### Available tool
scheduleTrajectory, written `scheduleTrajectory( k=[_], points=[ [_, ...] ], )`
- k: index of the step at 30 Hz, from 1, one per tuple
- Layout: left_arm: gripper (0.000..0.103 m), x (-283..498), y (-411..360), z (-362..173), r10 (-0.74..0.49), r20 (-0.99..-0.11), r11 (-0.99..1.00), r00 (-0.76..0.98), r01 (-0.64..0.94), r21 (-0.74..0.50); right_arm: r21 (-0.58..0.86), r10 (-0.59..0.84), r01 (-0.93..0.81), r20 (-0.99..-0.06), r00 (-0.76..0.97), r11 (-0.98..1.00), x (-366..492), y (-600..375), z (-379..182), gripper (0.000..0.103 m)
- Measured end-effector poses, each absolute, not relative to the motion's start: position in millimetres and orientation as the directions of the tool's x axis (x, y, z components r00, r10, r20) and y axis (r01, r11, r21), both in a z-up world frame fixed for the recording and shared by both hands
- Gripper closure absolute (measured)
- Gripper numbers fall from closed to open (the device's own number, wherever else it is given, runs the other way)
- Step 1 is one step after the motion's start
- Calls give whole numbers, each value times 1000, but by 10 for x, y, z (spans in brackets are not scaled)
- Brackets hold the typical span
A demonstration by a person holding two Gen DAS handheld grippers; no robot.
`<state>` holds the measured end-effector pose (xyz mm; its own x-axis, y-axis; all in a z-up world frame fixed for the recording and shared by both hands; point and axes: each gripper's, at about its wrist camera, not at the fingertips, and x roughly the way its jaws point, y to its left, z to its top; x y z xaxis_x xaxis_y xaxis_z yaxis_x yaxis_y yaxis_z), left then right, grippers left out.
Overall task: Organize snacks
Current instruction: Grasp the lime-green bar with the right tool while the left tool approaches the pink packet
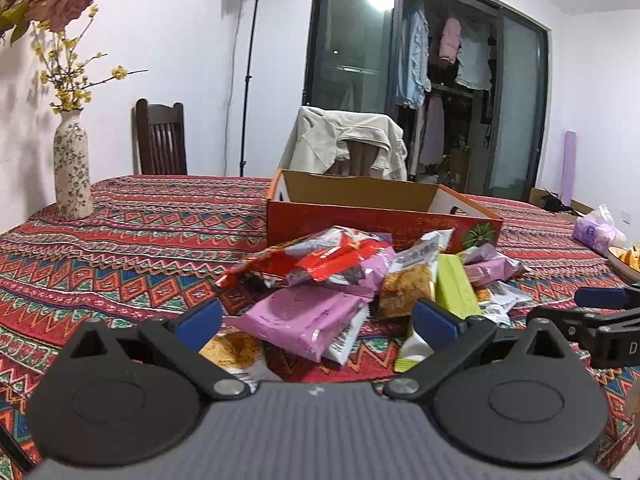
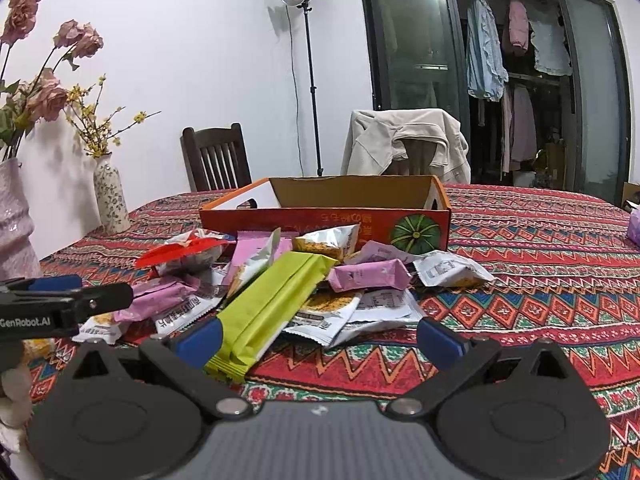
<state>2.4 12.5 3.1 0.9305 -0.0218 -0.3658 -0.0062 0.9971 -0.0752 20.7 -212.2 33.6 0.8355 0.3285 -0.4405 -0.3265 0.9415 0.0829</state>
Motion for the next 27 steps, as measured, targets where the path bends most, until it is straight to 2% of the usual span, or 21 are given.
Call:
scheduleTrajectory(
  k=[8, 13, 15, 18, 21, 27],
  points=[
    [0, 46, 253, 60, 16, -361, 996, 932, -48, -78, 59, 330, -342, -456, 827, 938, 361, -1898, 359, 2],
    [0, 63, 303, 39, 24, -370, 995, 929, -59, -85, 33, 328, -355, -472, 818, 934, 499, -1691, 373, 16],
    [0, 66, 318, 28, 26, -373, 994, 928, -63, -87, 18, 318, -354, -484, 815, 935, 556, -1599, 367, 29],
    [0, 73, 334, 11, 28, -380, 994, 925, -68, -91, 17, 312, -351, -504, 806, 936, 647, -1496, 348, 41],
    [0, 87, 351, -7, 29, -386, 993, 922, -71, -95, 29, 309, -347, -528, 791, 937, 738, -1415, 313, 47],
    [0, 128, 389, -32, 36, -402, 992, 915, -83, -99, 17, 289, -338, -559, 777, 941, 817, -1330, 205, 48]
  ],
)
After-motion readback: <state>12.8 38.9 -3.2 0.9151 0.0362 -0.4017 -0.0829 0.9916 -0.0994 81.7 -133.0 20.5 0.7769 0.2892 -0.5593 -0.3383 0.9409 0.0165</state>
